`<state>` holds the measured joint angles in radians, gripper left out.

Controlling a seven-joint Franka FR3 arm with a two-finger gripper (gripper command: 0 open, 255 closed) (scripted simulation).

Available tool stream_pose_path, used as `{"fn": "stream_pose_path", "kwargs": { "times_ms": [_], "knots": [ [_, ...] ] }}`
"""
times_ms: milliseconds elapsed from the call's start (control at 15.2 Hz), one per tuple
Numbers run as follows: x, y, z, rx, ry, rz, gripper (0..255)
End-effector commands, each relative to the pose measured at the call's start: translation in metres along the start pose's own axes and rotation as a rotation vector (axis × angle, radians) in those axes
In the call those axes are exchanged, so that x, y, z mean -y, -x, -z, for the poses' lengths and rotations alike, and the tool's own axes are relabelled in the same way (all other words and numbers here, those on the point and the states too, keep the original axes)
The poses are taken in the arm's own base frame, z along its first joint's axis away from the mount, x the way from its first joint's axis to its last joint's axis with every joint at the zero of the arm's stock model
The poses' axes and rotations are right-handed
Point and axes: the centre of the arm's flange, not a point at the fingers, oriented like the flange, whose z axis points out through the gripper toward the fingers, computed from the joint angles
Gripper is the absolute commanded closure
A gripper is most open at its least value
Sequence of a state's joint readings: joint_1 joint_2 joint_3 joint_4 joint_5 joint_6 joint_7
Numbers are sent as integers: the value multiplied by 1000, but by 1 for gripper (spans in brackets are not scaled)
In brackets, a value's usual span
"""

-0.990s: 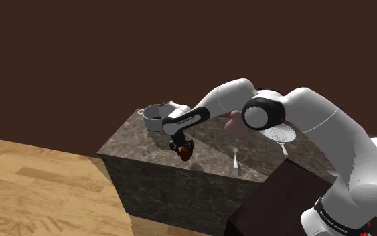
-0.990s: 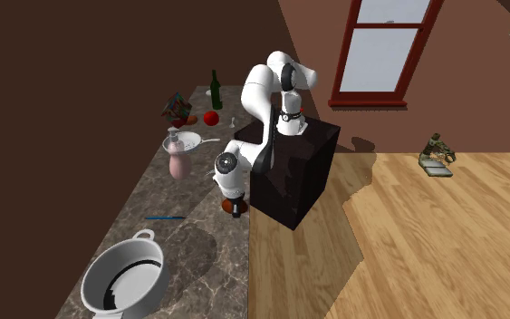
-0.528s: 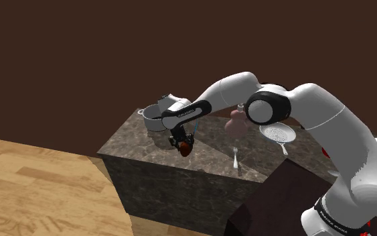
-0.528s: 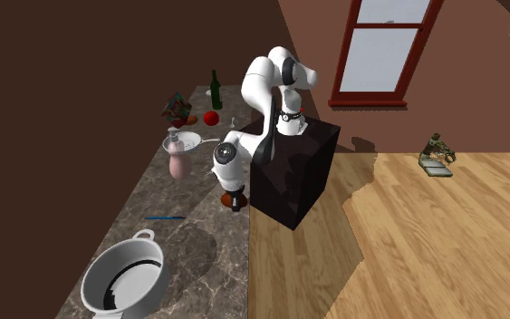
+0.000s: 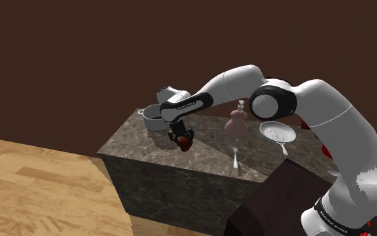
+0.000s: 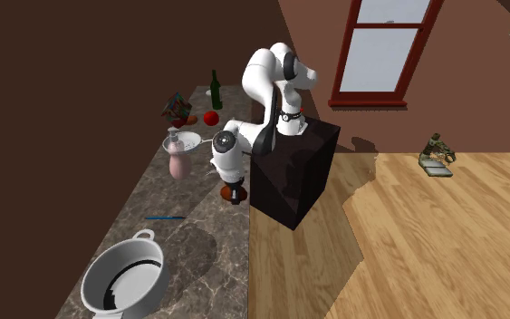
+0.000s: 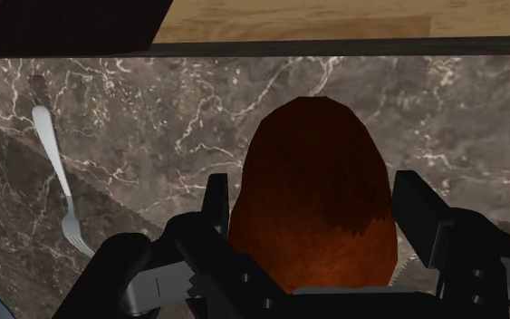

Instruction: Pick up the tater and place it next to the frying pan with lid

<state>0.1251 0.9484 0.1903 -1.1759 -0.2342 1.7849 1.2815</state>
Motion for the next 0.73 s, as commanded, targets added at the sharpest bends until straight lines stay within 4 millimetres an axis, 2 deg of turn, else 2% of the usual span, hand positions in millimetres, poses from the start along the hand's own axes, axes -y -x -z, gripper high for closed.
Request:
{"fn": "stream_pose_path", "kwargs": {
  "times_ms": [0,264,660],
  "knots": [
    [-4,0,10,0,0,0,255],
    [-9,1,27,0,0,0,255],
    [-82,-20,3,0,0,0,255]
  ]
}}
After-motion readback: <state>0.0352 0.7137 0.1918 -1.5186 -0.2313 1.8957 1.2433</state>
